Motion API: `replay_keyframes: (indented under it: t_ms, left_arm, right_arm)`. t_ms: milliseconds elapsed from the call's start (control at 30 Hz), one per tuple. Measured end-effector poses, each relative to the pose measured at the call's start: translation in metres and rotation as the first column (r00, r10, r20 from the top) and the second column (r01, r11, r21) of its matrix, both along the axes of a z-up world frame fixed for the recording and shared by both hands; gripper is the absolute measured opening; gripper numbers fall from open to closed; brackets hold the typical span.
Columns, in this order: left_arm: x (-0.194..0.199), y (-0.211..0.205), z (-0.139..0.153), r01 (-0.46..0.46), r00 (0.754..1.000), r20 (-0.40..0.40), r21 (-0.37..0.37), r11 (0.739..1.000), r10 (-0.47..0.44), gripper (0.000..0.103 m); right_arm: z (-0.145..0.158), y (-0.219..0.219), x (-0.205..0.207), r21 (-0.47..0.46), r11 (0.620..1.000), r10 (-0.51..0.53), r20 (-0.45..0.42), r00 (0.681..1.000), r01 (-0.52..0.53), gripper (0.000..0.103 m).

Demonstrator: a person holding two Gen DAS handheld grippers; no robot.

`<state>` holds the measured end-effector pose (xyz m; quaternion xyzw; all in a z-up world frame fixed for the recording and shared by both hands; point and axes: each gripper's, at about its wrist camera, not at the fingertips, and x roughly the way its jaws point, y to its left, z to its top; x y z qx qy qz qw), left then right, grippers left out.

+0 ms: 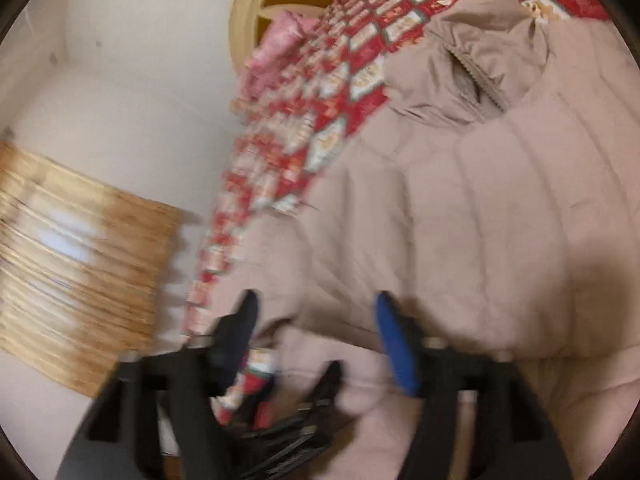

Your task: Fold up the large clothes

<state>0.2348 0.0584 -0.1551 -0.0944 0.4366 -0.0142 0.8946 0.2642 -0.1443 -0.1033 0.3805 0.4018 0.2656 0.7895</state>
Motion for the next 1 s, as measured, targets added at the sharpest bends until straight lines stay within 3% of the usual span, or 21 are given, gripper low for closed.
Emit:
replay_keyframes:
  t_ms: [67,133,167,200,267,333,433,533,700,867,933,1000]
  left_arm:
    - [0.0,0.0,0.0,-0.001,1.0,0.0,-0.001,1.0,0.001,0.102]
    - [0.001,0.0,0.0,-0.002,1.0,0.0,-0.001,1.0,0.002,0.102]
    - [0.001,0.0,0.0,-0.003,1.0,0.0,0.0,1.0,0.003,0.102]
    - [0.001,0.0,0.0,-0.003,1.0,0.001,0.001,1.0,0.003,0.102]
    - [0.001,0.001,0.0,-0.003,1.0,0.002,0.0,1.0,0.003,0.102]
    - [0.001,0.002,0.0,-0.004,1.0,0.006,-0.004,1.0,0.004,0.102]
    - [0.0,0.003,0.001,-0.01,1.0,0.015,-0.015,1.0,0.011,0.102]
    - [0.0,0.004,0.001,-0.014,1.0,0.012,-0.016,1.0,0.014,0.102]
    - [-0.001,0.002,0.0,-0.014,1.0,0.01,-0.008,1.0,0.014,0.102]
    - [-0.001,0.0,0.0,-0.014,1.0,0.008,0.0,1.0,0.014,0.102]
    - [-0.001,0.0,-0.001,-0.014,1.0,0.007,0.0,1.0,0.014,0.102]
    - [-0.001,-0.001,-0.001,-0.014,1.0,0.007,0.002,1.0,0.014,0.102]
  right_arm:
    - [0.024,-0.018,-0.013,0.012,0.999,-0.046,0.124,0.991,0.045,0.078]
    - [0.038,-0.024,-0.024,-0.089,0.986,-0.117,0.213,0.97,0.138,0.074]
    - [0.038,-0.023,-0.023,-0.172,0.971,-0.128,0.202,0.971,0.164,0.056]
    - [0.032,-0.019,-0.017,-0.251,0.954,-0.127,0.16,0.979,0.165,0.032]
    - [0.01,-0.007,-0.007,-0.35,0.926,-0.12,0.088,0.989,0.143,0.019]
    - [-0.013,0.009,0.0,-0.392,0.914,-0.096,0.042,0.995,0.104,0.019]
    - [-0.049,0.03,0.001,-0.322,0.947,-0.026,-0.064,0.998,0.004,0.019]
    - [-0.053,0.042,0.002,-0.3,0.954,-0.013,-0.051,0.999,-0.003,0.019]
    - [-0.045,0.048,0.009,-0.227,0.969,0.085,-0.069,0.994,-0.099,0.021]
    - [0.003,-0.006,-0.017,-0.278,0.959,-0.036,0.101,0.994,0.063,0.024]
    - [0.021,-0.039,-0.033,-0.373,0.909,-0.134,0.158,0.978,0.185,0.032]
    - [0.03,-0.085,-0.048,-0.475,0.818,-0.268,0.184,0.946,0.324,0.035]
